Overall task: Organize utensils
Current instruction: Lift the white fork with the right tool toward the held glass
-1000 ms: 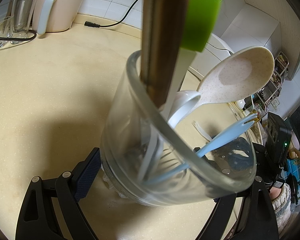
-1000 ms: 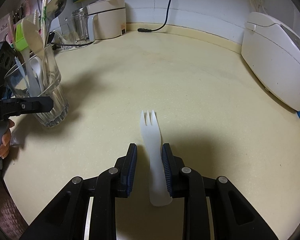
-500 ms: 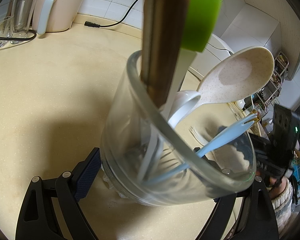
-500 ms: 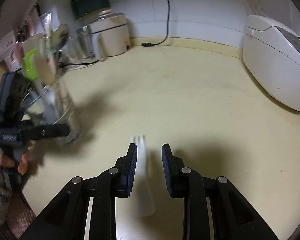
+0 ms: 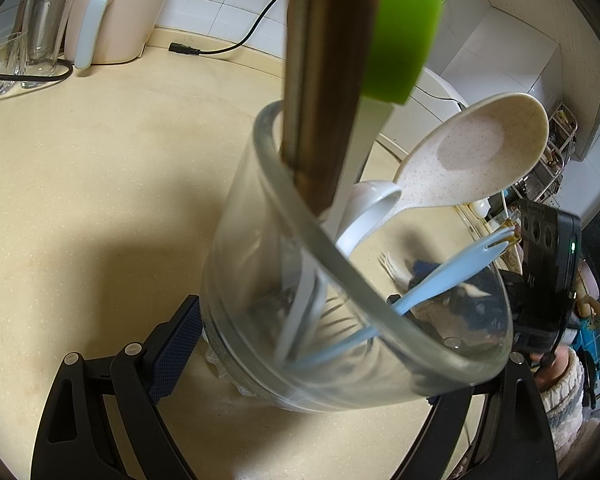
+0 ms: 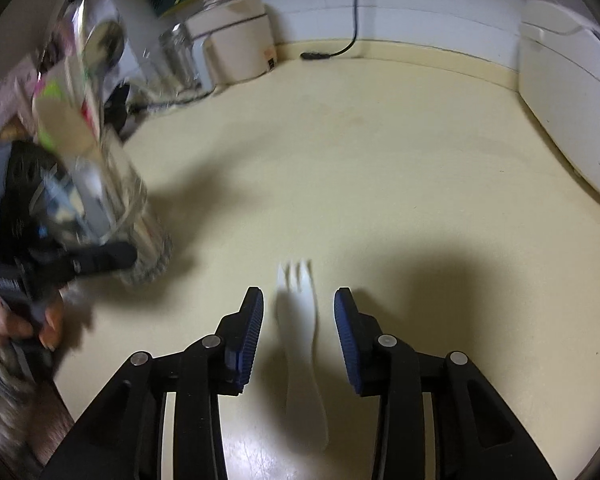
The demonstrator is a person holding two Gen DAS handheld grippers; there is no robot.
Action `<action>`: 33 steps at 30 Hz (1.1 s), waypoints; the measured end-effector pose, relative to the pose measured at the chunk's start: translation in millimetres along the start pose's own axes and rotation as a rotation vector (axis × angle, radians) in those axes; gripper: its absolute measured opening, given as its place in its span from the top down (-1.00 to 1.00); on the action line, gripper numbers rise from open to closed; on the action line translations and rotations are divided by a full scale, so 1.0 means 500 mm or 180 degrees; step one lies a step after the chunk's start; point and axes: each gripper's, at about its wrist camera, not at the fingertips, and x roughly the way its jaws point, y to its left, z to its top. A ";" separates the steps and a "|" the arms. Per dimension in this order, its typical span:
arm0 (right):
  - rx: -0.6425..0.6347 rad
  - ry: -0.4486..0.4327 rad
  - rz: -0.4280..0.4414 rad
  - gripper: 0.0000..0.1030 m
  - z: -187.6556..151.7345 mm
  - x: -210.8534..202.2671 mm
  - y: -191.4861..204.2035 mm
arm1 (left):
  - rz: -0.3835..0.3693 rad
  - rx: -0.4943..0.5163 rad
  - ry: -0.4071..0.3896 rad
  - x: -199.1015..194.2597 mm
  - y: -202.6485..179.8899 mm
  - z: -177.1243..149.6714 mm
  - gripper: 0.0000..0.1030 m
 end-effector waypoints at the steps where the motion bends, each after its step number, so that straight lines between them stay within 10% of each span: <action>1: -0.0060 0.0028 -0.0049 0.28 -0.002 0.004 0.008 | 0.0001 0.0001 0.0000 0.000 0.000 0.000 -0.77; 7: -0.0447 0.0028 -0.0416 0.28 -0.008 0.009 0.051 | -0.0001 0.0000 0.0000 0.000 0.000 0.000 -0.77; 33: -0.0041 -0.0044 -0.0105 0.60 0.003 0.005 0.018 | 0.0002 0.0004 0.0000 0.000 0.001 -0.001 -0.77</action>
